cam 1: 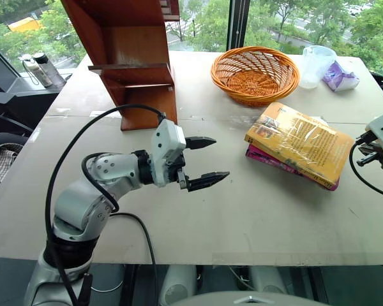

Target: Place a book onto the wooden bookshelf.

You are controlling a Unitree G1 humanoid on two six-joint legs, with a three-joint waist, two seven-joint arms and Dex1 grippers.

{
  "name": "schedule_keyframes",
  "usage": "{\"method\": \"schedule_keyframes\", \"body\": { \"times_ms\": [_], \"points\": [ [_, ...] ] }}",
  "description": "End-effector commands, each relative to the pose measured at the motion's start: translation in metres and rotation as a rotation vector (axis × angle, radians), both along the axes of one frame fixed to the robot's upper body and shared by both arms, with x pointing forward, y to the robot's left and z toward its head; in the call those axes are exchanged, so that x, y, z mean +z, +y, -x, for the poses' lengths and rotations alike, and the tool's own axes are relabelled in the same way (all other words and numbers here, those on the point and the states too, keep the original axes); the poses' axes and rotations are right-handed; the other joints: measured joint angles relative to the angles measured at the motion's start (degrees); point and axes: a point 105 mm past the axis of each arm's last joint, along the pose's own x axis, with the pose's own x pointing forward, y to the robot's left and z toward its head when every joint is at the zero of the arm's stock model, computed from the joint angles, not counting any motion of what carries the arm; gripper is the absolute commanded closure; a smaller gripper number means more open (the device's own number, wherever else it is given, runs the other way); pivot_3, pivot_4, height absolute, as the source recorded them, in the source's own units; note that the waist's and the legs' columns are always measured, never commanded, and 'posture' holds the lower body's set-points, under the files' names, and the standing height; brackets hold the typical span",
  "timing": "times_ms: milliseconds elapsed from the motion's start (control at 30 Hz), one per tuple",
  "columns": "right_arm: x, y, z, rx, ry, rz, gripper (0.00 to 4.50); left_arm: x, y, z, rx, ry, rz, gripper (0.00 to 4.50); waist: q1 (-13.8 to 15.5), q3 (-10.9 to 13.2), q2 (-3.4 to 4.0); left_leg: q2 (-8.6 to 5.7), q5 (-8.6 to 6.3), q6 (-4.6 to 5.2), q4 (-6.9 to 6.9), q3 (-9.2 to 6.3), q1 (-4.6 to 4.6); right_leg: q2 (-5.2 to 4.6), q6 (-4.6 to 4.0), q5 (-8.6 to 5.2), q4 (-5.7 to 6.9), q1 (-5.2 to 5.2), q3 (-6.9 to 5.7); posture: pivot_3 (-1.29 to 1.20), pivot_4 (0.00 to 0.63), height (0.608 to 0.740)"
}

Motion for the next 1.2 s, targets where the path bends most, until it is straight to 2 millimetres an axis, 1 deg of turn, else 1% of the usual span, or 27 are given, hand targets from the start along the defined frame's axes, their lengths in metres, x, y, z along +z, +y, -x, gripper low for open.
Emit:
{"method": "schedule_keyframes", "body": {
  "times_ms": [33, 100, 200, 233, 300, 367, 500, 633, 700, 767, 800, 833, 867, 900, 967, 1000, 1033, 1100, 1167, 1200],
  "points": [
    [-0.008, 0.002, -0.008, 0.025, 0.039, 0.025, 4.43, 0.008, -0.004, 0.007, -0.017, -0.045, 0.022, 0.0, 0.1, 0.0, 0.0, 0.0, 0.0, 0.0, 0.0, 0.0, 0.0, 0.0, 0.0, 0.0, 0.0, 0.0, 0.0, 0.0, 0.15, 0.733],
    [-0.013, 0.007, -0.011, 0.053, 0.062, 0.024, 4.43, 0.008, -0.003, 0.007, -0.011, -0.045, 0.022, 0.0, 0.2, 0.0, 0.0, 0.0, 0.0, 0.0, 0.0, -0.01, -0.02, 0.0, 0.01, 0.01, 0.0, 0.0, -0.02, 0.0, 0.15, 0.733],
    [-0.022, 0.03, -0.011, 0.181, 0.089, -0.001, 4.43, 0.008, -0.001, 0.008, 0.004, -0.046, 0.02, 0.0, 0.1, 0.0, 0.0, -0.01, 0.0, -0.01, 0.0, 0.0, -0.04, -0.01, 0.2, 0.13, -0.01, -0.01, -0.02, 0.0, 0.15, 0.733],
    [-0.022, 0.039, -0.011, 0.232, 0.081, -0.026, 4.43, 0.008, 0.0, 0.008, 0.009, -0.045, 0.022, 0.0, 0.0, 0.0, 0.0, 0.0, 0.0, -0.01, 0.0, -0.01, -0.04, -0.01, 0.21, 0.13, -0.01, -0.01, -0.01, 0.0, 0.15, 0.733],
    [-0.021, 0.05, -0.007, 0.295, 0.079, -0.052, 4.43, 0.007, 0.001, 0.009, 0.017, -0.041, 0.022, 0.0, -0.3, 0.0, 0.0, 0.01, 0.0, -0.01, 0.0, 0.01, -0.02, 0.01, 0.22, 0.13, -0.01, -0.01, 0.01, 0.0, 0.15, 0.733],
    [-0.019, 0.066, -0.002, 0.376, 0.061, -0.113, 4.43, 0.006, 0.002, 0.01, 0.023, -0.034, 0.02, 0.0, -0.4, 0.0, 0.0, 0.05, 0.01, -0.02, -0.01, -0.02, 0.0, 0.05, 0.22, 0.13, 0.0, -0.01, -0.01, 0.0, 0.15, 0.733],
    [-0.021, 0.082, 0.013, 0.441, 0.095, -0.147, 4.43, 0.004, 0.005, 0.011, 0.039, -0.027, 0.022, 0.0, -0.1, 0.0, 0.02, 0.08, 0.02, -0.04, 0.0, -0.03, 0.02, 0.07, 0.22, 0.13, 0.05, -0.01, -0.02, 0.0, 0.15, 0.733],
    [-0.023, 0.103, 0.033, 0.507, 0.128, -0.2, 4.43, 0.003, 0.007, 0.011, 0.053, -0.024, 0.024, 0.0, 0.1, 0.0, 0.02, 0.06, 0.02, -0.04, 0.03, -0.03, 0.0, 0.03, 0.22, 0.13, 0.05, -0.01, -0.03, 0.0, 0.15, 0.733],
    [-0.023, 0.107, 0.045, 0.523, 0.148, -0.211, 4.43, 0.003, 0.008, 0.01, 0.061, -0.022, 0.021, 0.0, 0.2, 0.0, 0.02, 0.07, 0.02, -0.05, 0.03, -0.04, 0.0, 0.03, 0.22, 0.13, 0.05, 0.0, -0.04, 0.0, 0.15, 0.733],
    [-0.019, 0.104, 0.059, 0.529, 0.178, -0.211, 4.43, 0.002, 0.012, 0.009, 0.079, -0.017, 0.022, 0.0, 0.3, 0.0, 0.02, 0.07, 0.02, -0.05, 0.03, -0.04, -0.02, 0.03, 0.21, 0.13, 0.05, -0.01, -0.04, 0.0, 0.15, 0.733],
    [-0.014, 0.103, 0.067, 0.548, 0.196, -0.222, 4.43, 0.002, 0.014, 0.009, 0.087, -0.016, 0.02, 0.0, 0.3, 0.0, 0.02, 0.07, 0.02, -0.05, 0.03, -0.06, -0.03, 0.01, 0.21, 0.13, 0.05, 0.0, -0.07, 0.0, 0.15, 0.733],
    [-0.006, 0.103, 0.075, 0.577, 0.21, -0.246, 4.43, 0.001, 0.015, 0.009, 0.091, -0.015, 0.017, 0.0, 0.3, 0.0, 0.02, 0.06, 0.02, -0.05, 0.03, -0.05, -0.04, -0.01, 0.21, 0.13, 0.05, 0.0, -0.07, 0.0, 0.15, 0.733],
    [0.007, 0.104, 0.08, 0.603, 0.207, -0.285, 4.43, 0.001, 0.017, 0.008, 0.096, -0.012, 0.017, 0.0, 0.3, 0.0, 0.02, 0.03, 0.02, -0.04, 0.03, -0.06, -0.04, -0.04, 0.21, 0.13, 0.04, 0.0, -0.07, 0.0, 0.15, 0.733],
    [0.021, 0.104, 0.08, 0.619, 0.183, -0.317, 4.43, 0.0, 0.019, 0.008, 0.102, -0.007, 0.021, 0.0, 0.2, 0.0, 0.01, 0.03, 0.02, -0.04, 0.03, -0.04, -0.02, -0.05, 0.21, 0.13, 0.04, 0.01, -0.06, 0.0, 0.15, 0.733],
    [0.047, 0.099, 0.068, 0.621, 0.105, -0.311, 4.43, -0.003, 0.021, 0.008, 0.104, 0.0, 0.014, 0.0, -0.5, 0.0, 0.02, 0.05, 0.01, -0.03, 0.09, 0.0, 0.04, -0.04, 0.03, 0.02, 0.04, 0.03, -0.02, 0.0, 0.15, 0.733],
    [0.057, 0.095, 0.056, 0.601, 0.055, -0.282, 4.43, -0.003, 0.021, 0.008, 0.105, 0.0, 0.012, 0.0, -0.6, 0.0, 0.02, 0.08, 0.01, -0.03, 0.1, 0.04, 0.14, -0.02, 0.07, 0.01, 0.04, 0.07, 0.01, 0.0, 0.15, 0.733],
    [0.063, 0.092, 0.048, 0.586, 0.026, -0.261, 4.43, -0.004, 0.022, 0.008, 0.105, -0.001, 0.01, 0.0, -0.8, 0.0, -0.02, 0.08, 0.01, -0.03, 0.1, 0.01, 0.15, -0.01, 0.08, 0.0, 0.04, 0.07, -0.01, 0.0, 0.15, 0.733],
    [0.07, 0.085, 0.019, 0.512, -0.03, -0.202, 4.43, -0.003, 0.022, 0.007, 0.115, -0.005, 0.015, 0.0, -0.9, 0.0, -0.04, 0.11, 0.0, -0.04, 0.1, -0.06, 0.28, 0.01, 0.05, 0.0, 0.04, 0.2, -0.09, 0.0, 0.15, 0.733],
    [0.069, 0.078, -0.01, 0.451, -0.057, -0.123, 4.43, -0.002, 0.022, 0.007, 0.122, -0.007, 0.022, 0.0, -1.4, 0.0, -0.03, 0.12, 0.0, -0.05, 0.09, -0.03, 0.39, -0.02, 0.02, 0.0, 0.04, 0.26, -0.07, 0.0, 0.15, 0.733],
    [0.065, 0.077, -0.023, 0.439, -0.054, -0.087, 4.43, -0.002, 0.022, 0.007, 0.124, -0.008, 0.024, 0.0, -1.4, 0.0, -0.03, 0.11, 0.0, -0.05, 0.09, 0.01, 0.4, -0.04, 0.02, 0.01, 0.04, 0.26, -0.02, 0.0, 0.15, 0.733]
  ]
}}
